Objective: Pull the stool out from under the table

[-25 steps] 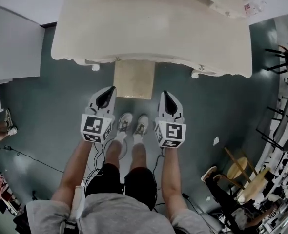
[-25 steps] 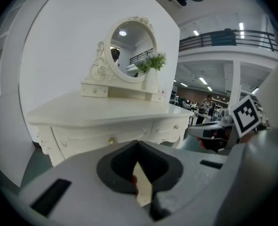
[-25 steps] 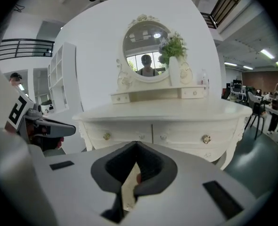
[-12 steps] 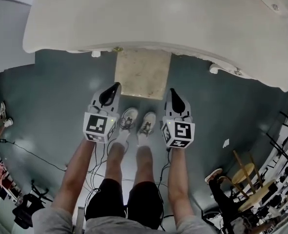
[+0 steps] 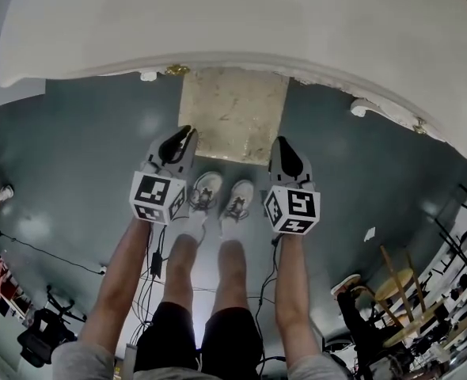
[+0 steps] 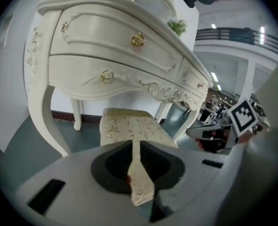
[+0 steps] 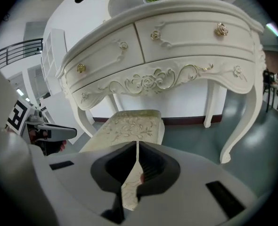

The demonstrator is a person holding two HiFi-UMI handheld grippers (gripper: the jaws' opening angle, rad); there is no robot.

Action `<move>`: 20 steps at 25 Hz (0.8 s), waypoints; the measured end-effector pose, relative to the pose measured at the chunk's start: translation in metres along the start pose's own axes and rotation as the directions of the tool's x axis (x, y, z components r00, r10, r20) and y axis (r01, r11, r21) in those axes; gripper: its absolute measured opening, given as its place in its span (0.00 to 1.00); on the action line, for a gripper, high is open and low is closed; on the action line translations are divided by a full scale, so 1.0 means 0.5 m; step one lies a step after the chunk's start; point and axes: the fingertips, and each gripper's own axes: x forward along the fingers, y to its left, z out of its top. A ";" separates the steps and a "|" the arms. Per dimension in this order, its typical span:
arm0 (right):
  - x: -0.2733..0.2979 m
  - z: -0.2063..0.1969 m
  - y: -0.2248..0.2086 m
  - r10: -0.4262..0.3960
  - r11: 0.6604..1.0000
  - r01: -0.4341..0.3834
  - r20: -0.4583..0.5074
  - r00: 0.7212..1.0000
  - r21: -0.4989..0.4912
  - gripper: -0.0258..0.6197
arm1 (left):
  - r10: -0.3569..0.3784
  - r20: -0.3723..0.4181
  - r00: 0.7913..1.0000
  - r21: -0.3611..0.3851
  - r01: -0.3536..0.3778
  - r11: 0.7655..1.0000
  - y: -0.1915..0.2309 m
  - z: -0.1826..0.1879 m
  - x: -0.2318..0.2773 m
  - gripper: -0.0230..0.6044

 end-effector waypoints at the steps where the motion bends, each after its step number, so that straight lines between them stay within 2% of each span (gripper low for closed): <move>1: 0.008 -0.001 -0.004 0.005 1.000 -0.005 -0.002 1.000 0.018 0.05 | -0.015 -0.003 1.000 -0.020 0.015 1.000 -0.001 -0.002 0.008 0.11; 3: 0.028 -0.007 -0.006 0.038 0.997 -0.037 -0.013 0.999 0.067 0.07 | -0.037 -0.014 0.999 -0.052 0.036 0.998 0.002 -0.009 0.025 0.18; 5: 0.049 -0.015 -0.003 0.094 0.988 -0.089 -0.033 0.995 0.124 0.38 | -0.050 -0.018 0.999 -0.086 0.049 0.995 0.010 -0.014 0.044 0.33; 6: 0.057 -0.018 -0.004 0.111 0.984 -0.104 -0.039 0.993 0.147 0.40 | -0.054 -0.013 0.998 -0.104 0.052 0.993 0.015 -0.013 0.051 0.43; 10: 0.089 -0.032 -0.012 0.150 0.972 -0.137 -0.058 0.987 0.191 0.56 | -0.031 -0.014 0.999 -0.178 0.028 0.984 0.049 -0.017 0.075 0.63; 14: 0.127 -0.055 -0.014 0.196 0.954 -0.165 -0.103 0.975 0.248 0.62 | -0.040 -0.053 0.998 -0.242 0.026 0.970 0.080 -0.040 0.097 0.68; 20: 0.152 -0.042 -0.019 0.222 0.932 -0.178 -0.110 0.969 0.316 0.64 | -0.066 -0.088 0.994 -0.303 0.037 0.952 0.079 -0.042 0.125 0.69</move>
